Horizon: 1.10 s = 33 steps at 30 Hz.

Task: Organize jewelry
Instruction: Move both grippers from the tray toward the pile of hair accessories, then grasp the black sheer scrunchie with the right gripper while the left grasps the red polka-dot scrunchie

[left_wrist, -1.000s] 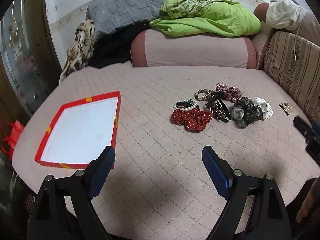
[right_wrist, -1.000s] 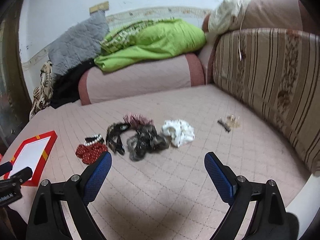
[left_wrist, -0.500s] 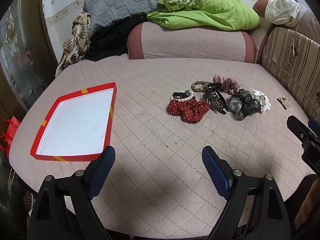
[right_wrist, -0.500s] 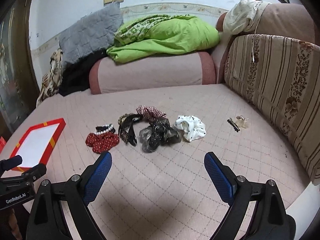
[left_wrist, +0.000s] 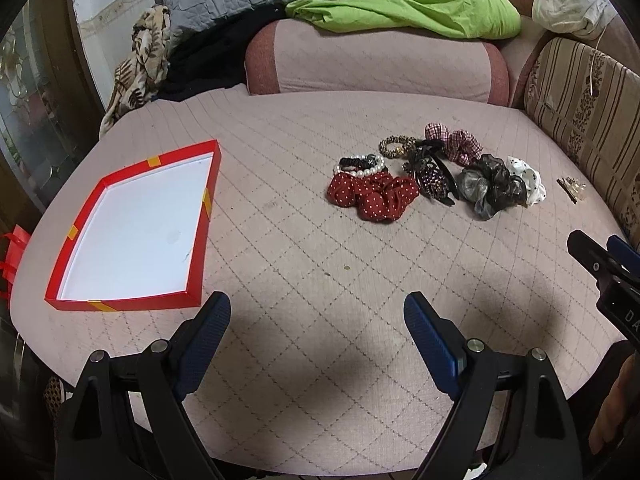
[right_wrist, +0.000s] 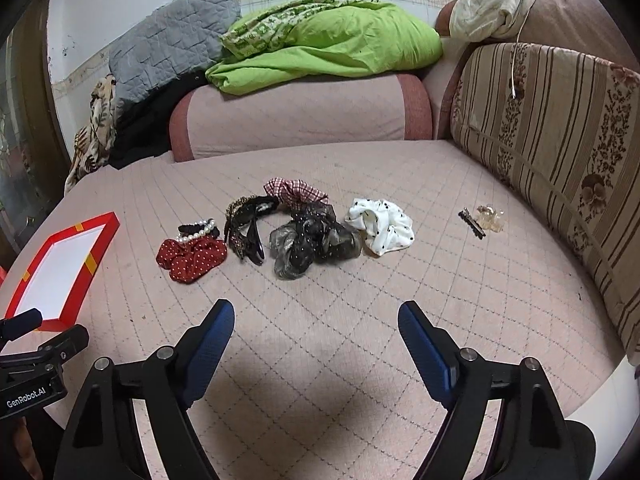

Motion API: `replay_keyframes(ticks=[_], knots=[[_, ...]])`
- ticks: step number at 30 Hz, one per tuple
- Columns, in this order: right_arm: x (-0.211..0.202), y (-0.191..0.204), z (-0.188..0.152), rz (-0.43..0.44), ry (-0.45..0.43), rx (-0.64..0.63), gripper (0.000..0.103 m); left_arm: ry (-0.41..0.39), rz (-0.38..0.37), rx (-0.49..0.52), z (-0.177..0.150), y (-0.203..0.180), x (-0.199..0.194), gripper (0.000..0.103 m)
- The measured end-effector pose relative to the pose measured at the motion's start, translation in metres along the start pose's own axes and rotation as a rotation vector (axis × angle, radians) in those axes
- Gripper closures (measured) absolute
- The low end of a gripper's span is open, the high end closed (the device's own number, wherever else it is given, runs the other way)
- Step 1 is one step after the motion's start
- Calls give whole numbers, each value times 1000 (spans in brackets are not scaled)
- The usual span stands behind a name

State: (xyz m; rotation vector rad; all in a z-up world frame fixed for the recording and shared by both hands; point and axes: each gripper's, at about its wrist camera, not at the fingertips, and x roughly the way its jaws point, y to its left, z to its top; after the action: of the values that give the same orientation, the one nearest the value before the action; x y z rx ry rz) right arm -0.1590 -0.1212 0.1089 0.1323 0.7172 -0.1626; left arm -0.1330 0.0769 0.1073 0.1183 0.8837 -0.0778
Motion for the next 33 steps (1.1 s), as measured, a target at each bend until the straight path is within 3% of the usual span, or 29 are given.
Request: replay_keyframes(ticks=[22,29,33], knots=[[38,-8,-9,10,97,38,15,89,-17,-9,-1,5,42,15],[52,-17,3,24,105,53,16,55,-51,-46,23,21,53,15],[64,-22,16,45,103,66,22,72,-127,-91,46,30,73,15]])
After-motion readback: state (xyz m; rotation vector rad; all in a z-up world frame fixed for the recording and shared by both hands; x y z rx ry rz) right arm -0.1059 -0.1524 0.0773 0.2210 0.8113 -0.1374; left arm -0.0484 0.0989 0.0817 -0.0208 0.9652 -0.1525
